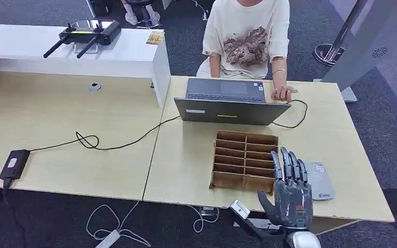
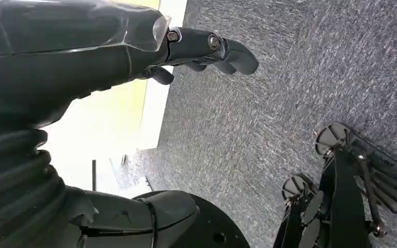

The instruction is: Pass the card to the sensor for recognition and then transmit it.

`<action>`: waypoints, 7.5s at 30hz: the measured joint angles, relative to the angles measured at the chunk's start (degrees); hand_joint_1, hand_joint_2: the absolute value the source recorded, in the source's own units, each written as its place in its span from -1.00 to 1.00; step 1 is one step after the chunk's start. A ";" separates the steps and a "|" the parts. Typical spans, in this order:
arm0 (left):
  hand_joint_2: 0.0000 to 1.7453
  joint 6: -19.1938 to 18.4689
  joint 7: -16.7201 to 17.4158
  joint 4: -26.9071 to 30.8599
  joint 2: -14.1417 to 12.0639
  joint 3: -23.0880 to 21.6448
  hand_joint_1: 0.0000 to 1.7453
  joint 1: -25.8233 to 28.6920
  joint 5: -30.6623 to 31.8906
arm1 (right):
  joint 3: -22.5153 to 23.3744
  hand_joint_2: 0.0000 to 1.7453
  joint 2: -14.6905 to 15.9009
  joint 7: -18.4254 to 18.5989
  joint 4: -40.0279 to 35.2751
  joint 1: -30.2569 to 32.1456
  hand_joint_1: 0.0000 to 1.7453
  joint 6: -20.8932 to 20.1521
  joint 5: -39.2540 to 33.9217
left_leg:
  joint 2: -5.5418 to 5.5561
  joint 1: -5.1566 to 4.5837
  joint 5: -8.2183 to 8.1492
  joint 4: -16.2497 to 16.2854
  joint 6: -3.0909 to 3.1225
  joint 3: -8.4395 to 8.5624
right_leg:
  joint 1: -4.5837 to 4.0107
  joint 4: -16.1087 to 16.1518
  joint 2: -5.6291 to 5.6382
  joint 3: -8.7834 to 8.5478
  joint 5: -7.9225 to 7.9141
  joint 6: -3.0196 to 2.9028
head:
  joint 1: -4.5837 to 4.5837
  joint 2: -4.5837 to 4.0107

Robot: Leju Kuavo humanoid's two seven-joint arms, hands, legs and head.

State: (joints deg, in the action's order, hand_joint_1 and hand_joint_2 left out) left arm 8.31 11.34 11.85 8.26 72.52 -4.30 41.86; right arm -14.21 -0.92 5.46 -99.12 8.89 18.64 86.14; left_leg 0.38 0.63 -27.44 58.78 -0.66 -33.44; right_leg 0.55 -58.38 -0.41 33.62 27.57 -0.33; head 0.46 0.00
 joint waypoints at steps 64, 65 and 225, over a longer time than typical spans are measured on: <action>1.00 -0.77 -1.79 0.00 -0.33 0.04 -1.00 -0.05 0.33 | 0.70 1.00 0.00 1.92 6.58 -4.36 -1.00 -6.91 -1.77 | 0.00 0.00 0.00 0.00 0.00 0.00 | 0.00 0.00 0.00 0.00 0.00 0.00 | 0.00 0.00; 1.00 -0.85 -1.79 0.00 -0.35 0.04 -1.00 -0.05 0.33 | 0.88 1.00 0.00 1.92 6.73 -4.45 -1.00 -6.71 -1.99 | 0.00 0.00 0.00 0.00 0.00 0.00 | 0.00 0.00 0.00 0.00 0.00 0.00 | 0.00 0.00; 1.00 -1.16 -1.71 0.00 -1.25 -0.50 -1.00 -0.13 2.38 | -1.05 1.00 -0.94 -1.14 20.81 -11.43 1.00 -0.09 -1.48 | 0.00 0.00 0.01 0.00 -0.01 0.00 | 0.00 -0.01 0.00 0.01 0.00 0.00 | 0.00 0.00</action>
State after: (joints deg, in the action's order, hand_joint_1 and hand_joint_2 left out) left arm 7.15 9.64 11.85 7.02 72.02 -4.43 44.24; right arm -15.26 -1.86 4.33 -78.31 -2.54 18.56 84.65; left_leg 0.38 0.63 -27.44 58.78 -0.67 -33.43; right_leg 0.55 -58.39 -0.40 33.62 27.57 -0.33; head 0.46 0.00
